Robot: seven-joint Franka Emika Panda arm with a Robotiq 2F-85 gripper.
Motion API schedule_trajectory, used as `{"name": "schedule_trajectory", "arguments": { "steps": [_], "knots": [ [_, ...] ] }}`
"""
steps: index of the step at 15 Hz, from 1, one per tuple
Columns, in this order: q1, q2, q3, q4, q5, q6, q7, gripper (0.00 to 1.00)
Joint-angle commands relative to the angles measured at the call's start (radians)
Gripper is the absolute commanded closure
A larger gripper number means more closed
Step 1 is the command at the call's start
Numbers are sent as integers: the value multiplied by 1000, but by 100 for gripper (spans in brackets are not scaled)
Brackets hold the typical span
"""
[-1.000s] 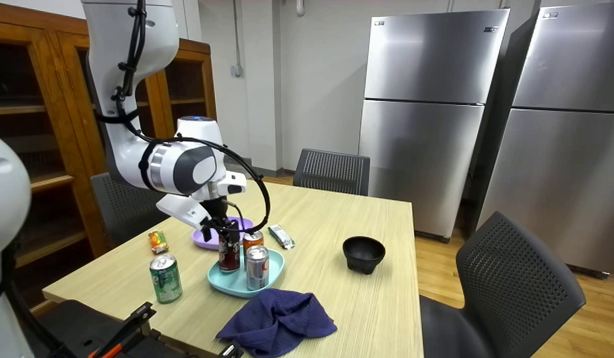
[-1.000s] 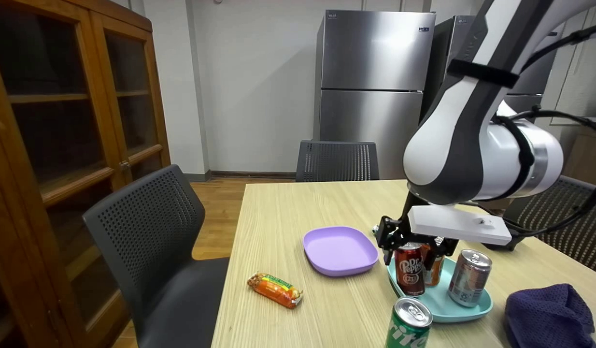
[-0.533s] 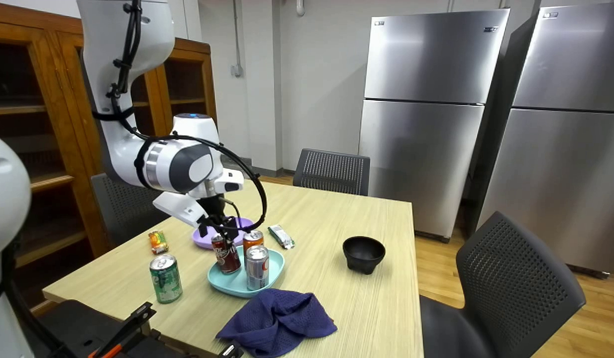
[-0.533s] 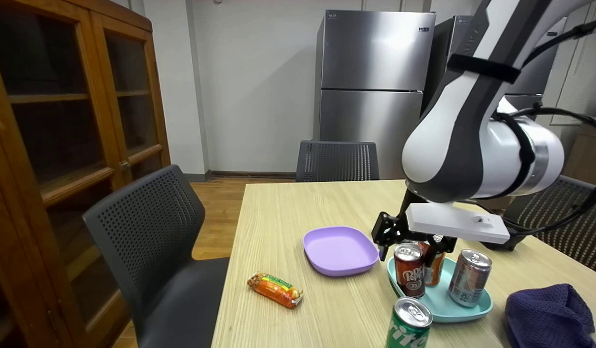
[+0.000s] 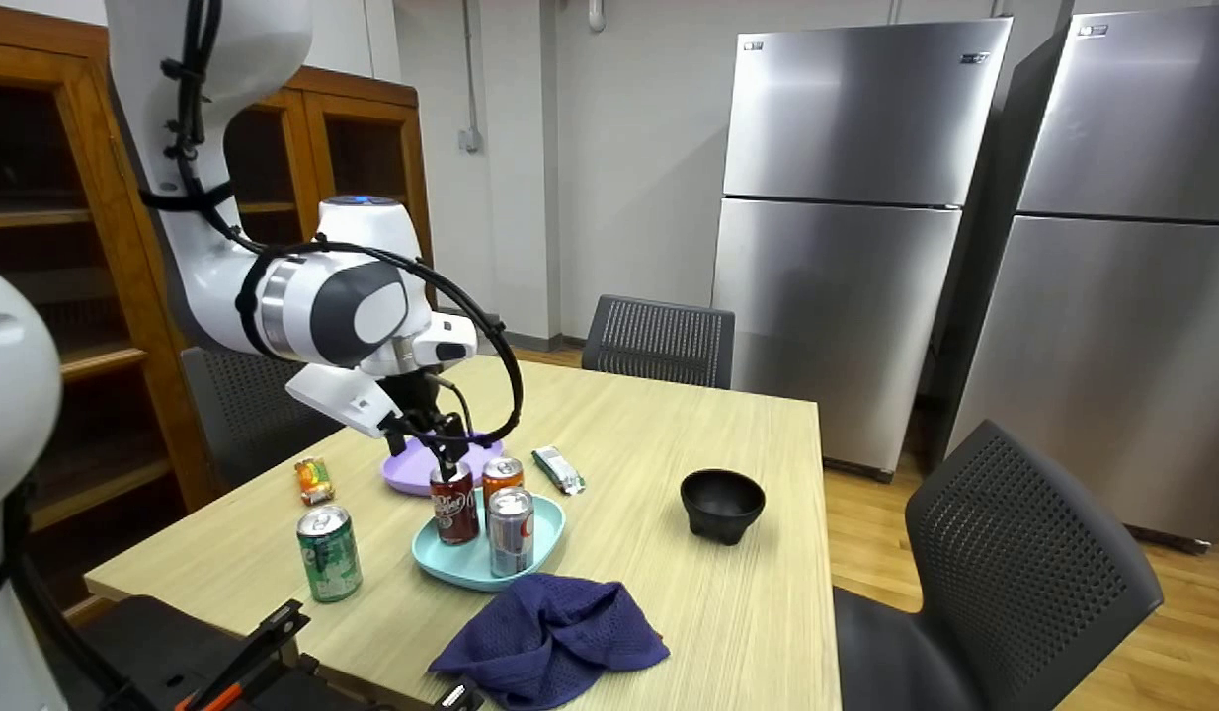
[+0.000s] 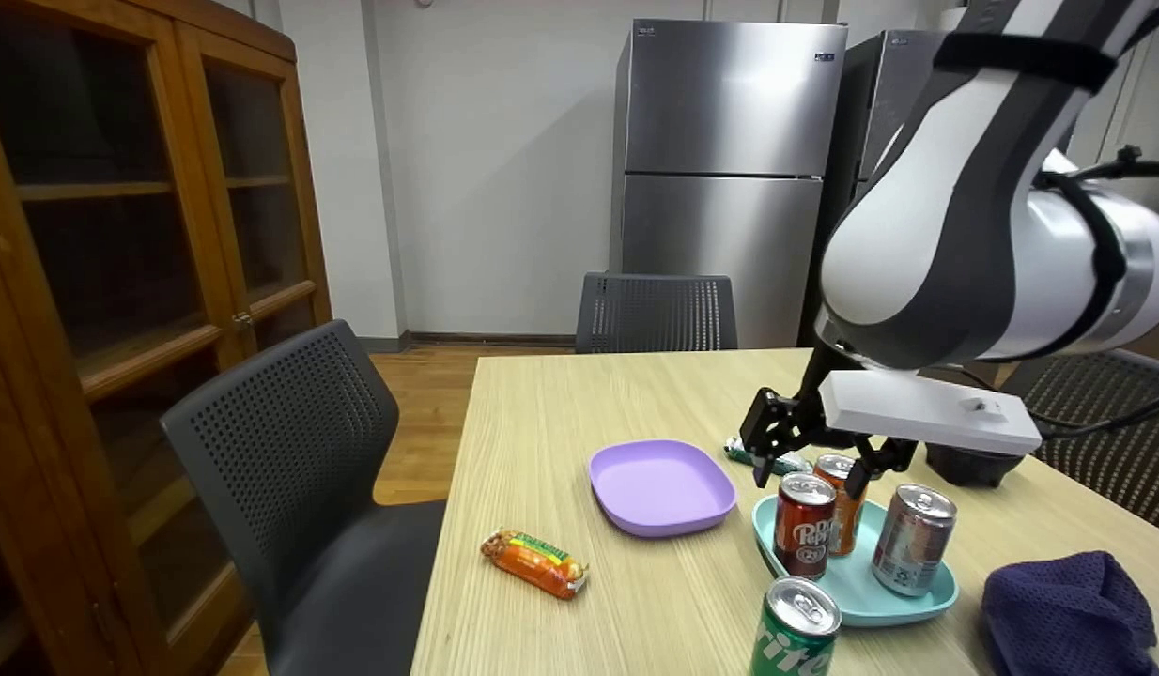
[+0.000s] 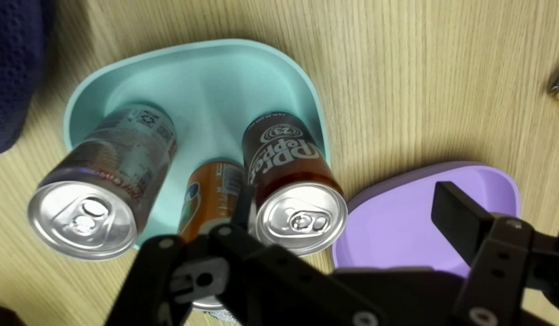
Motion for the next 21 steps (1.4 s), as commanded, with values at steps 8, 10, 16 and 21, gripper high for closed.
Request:
{"name": "schedule_trajectory", "arguments": {
  "steps": [8, 10, 16, 21],
  "knots": [
    [10, -164, 8, -92, -40, -53, -49, 0],
    [-12, -161, 54, -87, -32, -63, -80, 0],
    [-6, -165, 147, -94, -24, -77, -151, 0],
    [0, -128, 183, -84, -20, -52, -170, 0]
  ]
}}
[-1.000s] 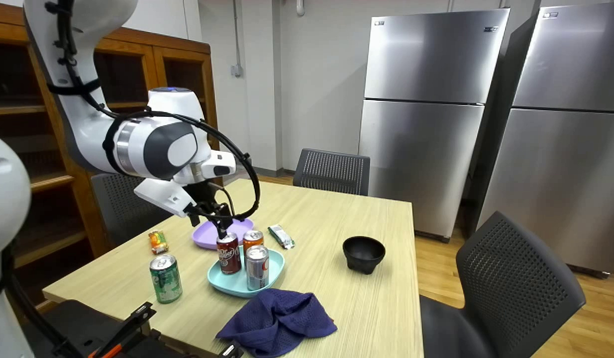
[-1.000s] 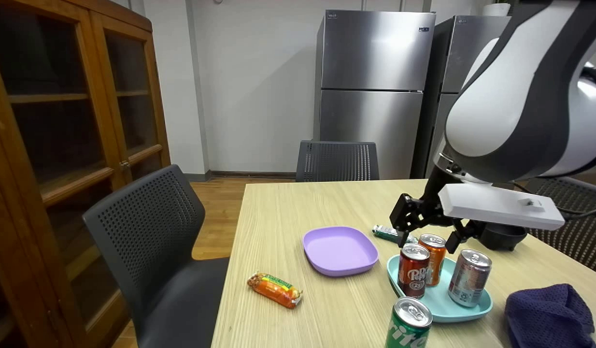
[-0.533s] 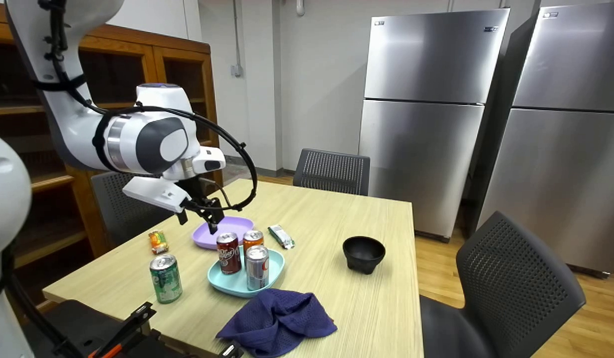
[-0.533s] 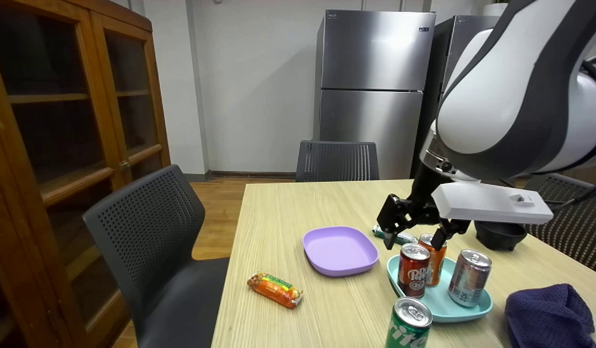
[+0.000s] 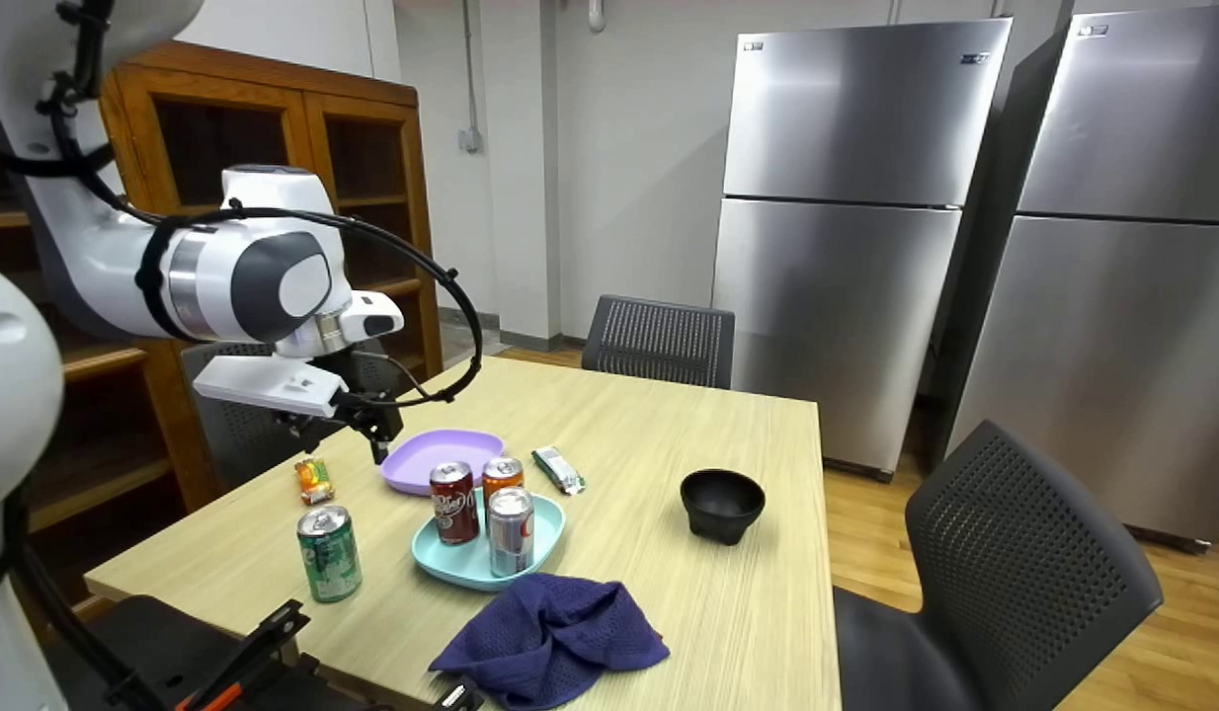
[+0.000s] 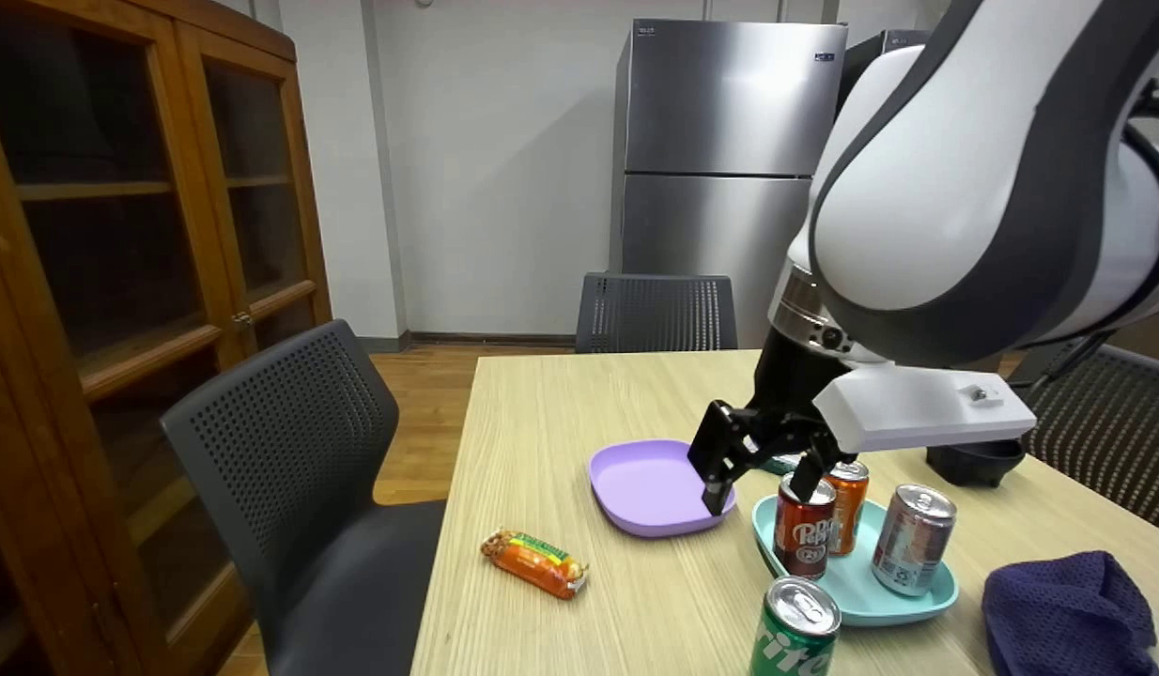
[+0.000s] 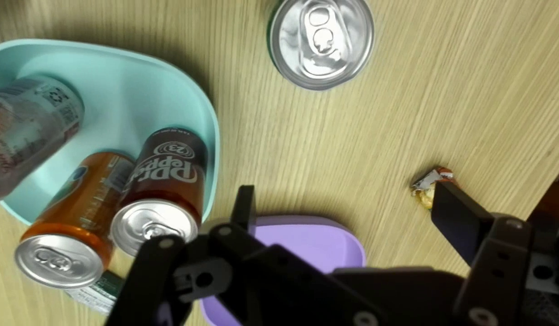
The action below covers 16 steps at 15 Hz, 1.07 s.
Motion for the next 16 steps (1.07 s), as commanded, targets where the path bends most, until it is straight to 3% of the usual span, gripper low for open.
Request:
{"name": "schedule_trajectory", "arguments": {
  "steps": [1, 8, 10, 16],
  "knots": [
    [-6, 0, 13, 0, 7, -3, -7, 0],
    [-9, 3, 9, 0, 6, -2, -6, 0],
    [35, -6, -37, 11, -69, -14, 25, 0],
    [109, 66, -59, 138, -185, -43, 28, 0]
  ]
}}
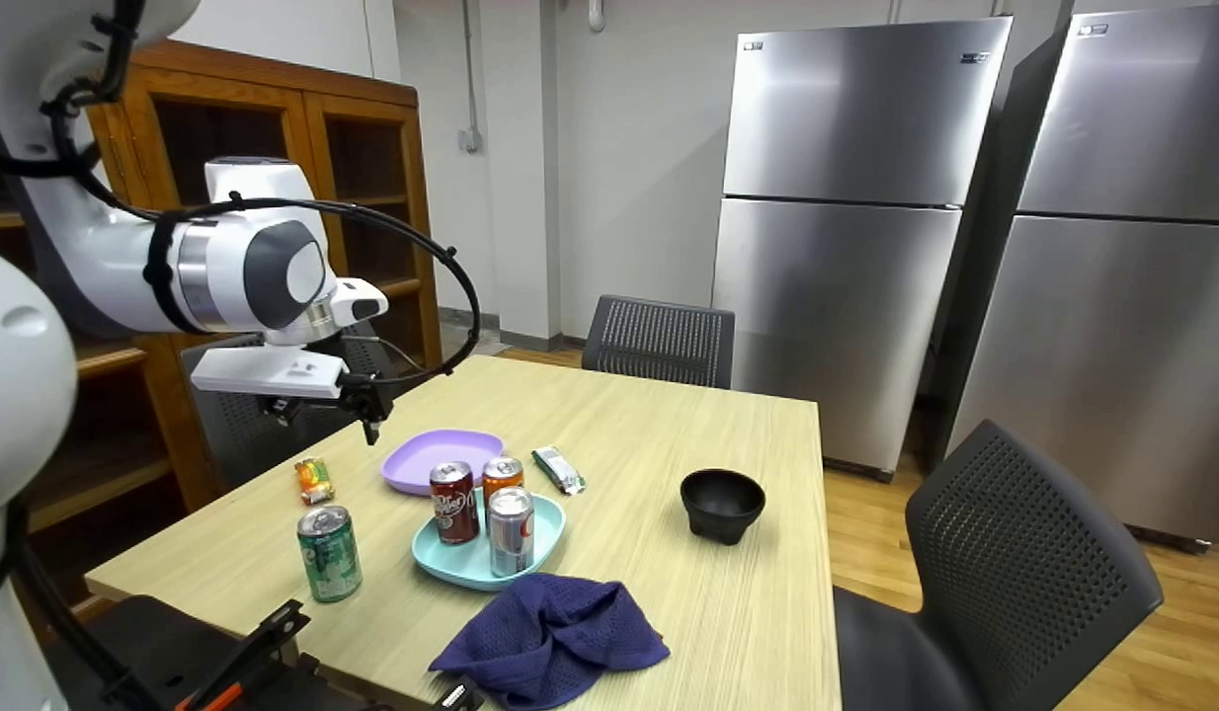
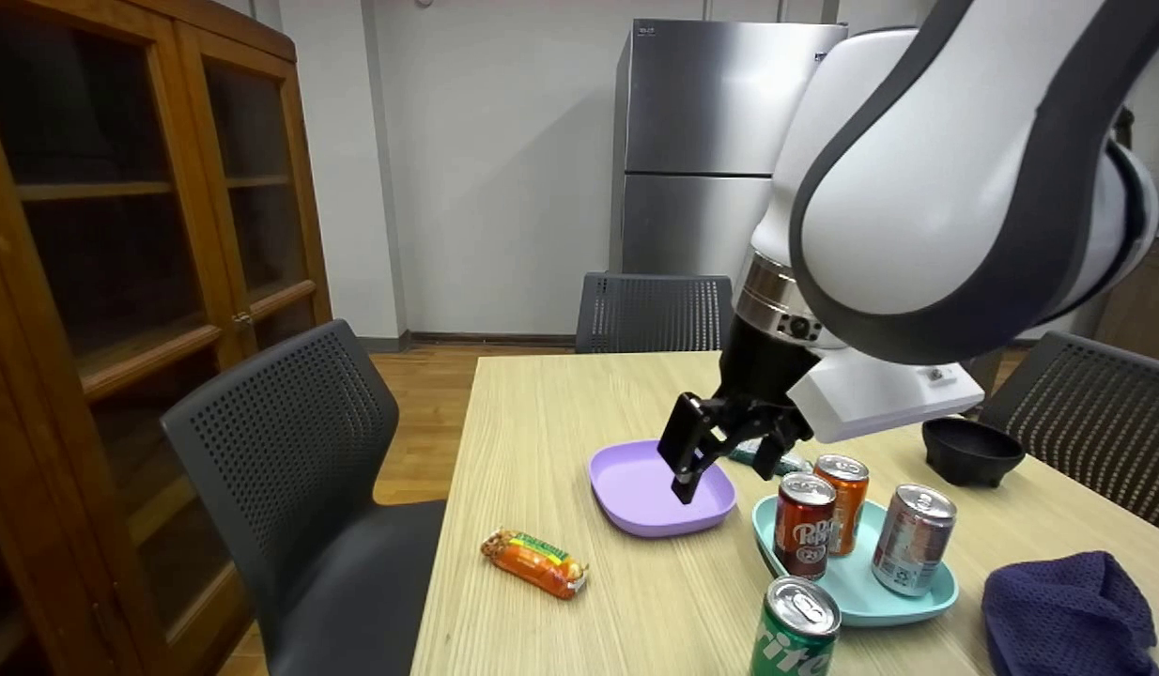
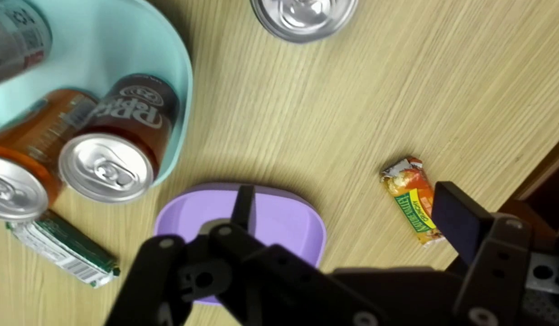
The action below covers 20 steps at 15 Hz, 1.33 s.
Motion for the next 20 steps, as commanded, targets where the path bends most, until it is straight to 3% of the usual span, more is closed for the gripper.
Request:
{"name": "schedule_trajectory", "arguments": {
  "steps": [1, 7, 11, 20],
  "knots": [
    [62, 69, -29, 113, -70, -46, 29, 0],
    [163, 254, -71, 334, -113, -99, 24, 0],
    [183, 364, -47, 458, -100, -130, -9, 0],
    [253, 528, -91, 656, -144, -256, -3, 0]
  ]
}}
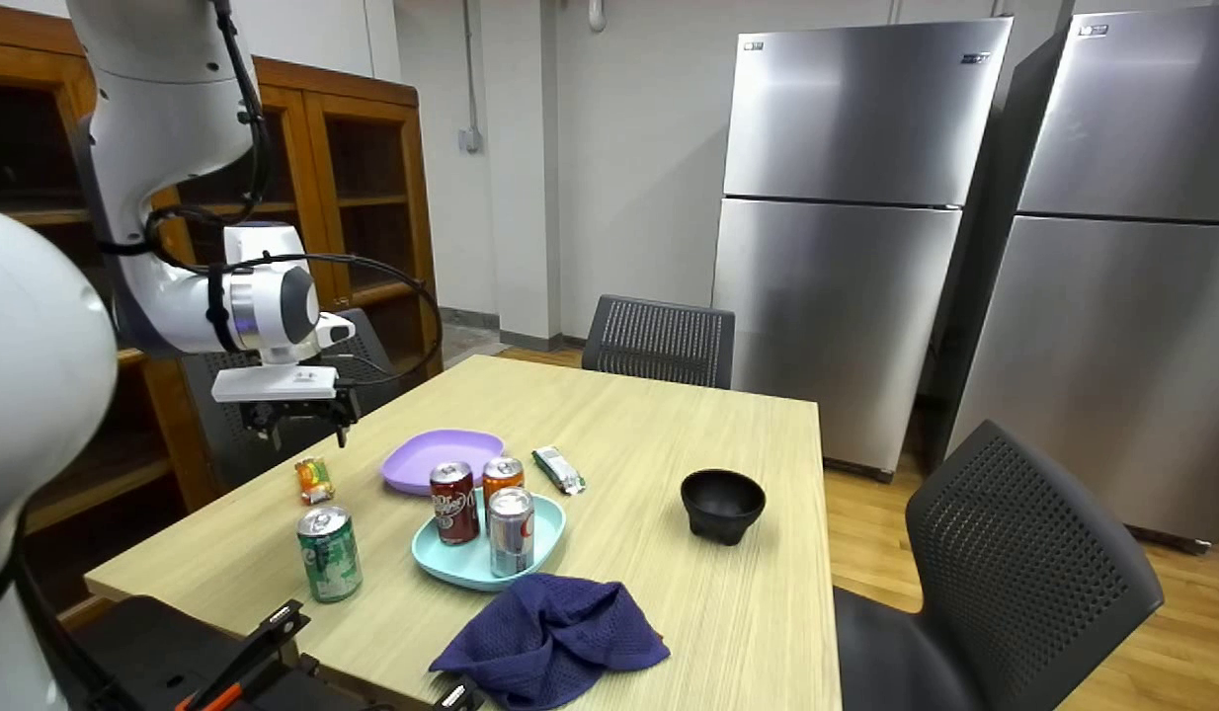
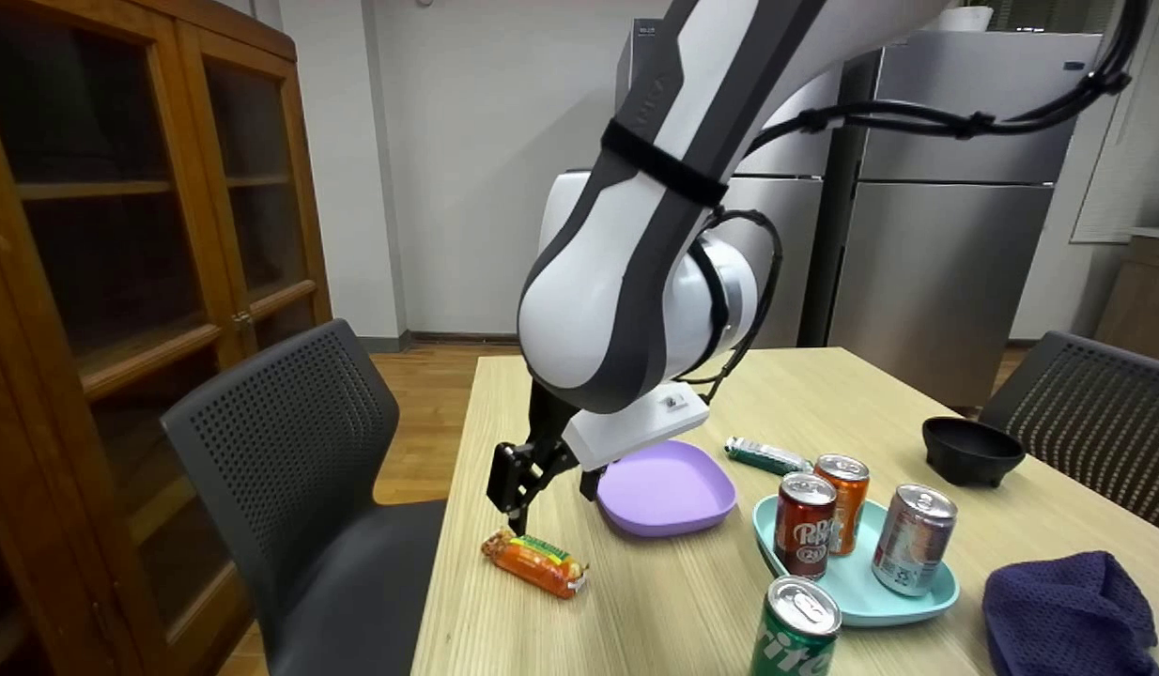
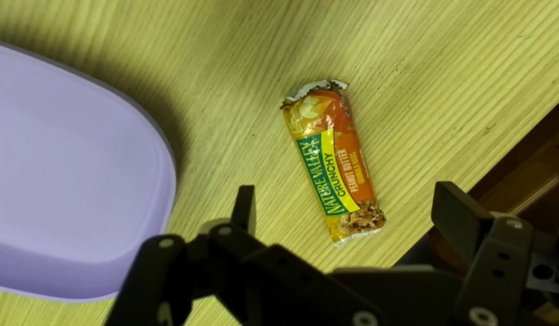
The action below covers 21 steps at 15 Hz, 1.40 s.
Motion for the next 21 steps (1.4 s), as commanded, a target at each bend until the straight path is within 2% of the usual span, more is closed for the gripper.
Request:
{"name": "schedule_trajectory", "arguments": {
  "steps": [1, 8, 16, 17, 18, 20, 21],
  "knots": [
    [34, 64, -32, 99, -47, -70, 0, 0],
    [45, 148, -28, 194, -77, -129, -13, 0],
    [64, 188, -23, 223, -96, -163, -20, 0],
    [68, 188, -25, 223, -100, -158, -19, 4],
    [69, 189, -25, 224, -103, -158, -20, 26],
    [68, 191, -22, 225, -105, -157, -23, 31],
    [68, 191, -21, 225, -106, -157, -23, 38]
  ]
}}
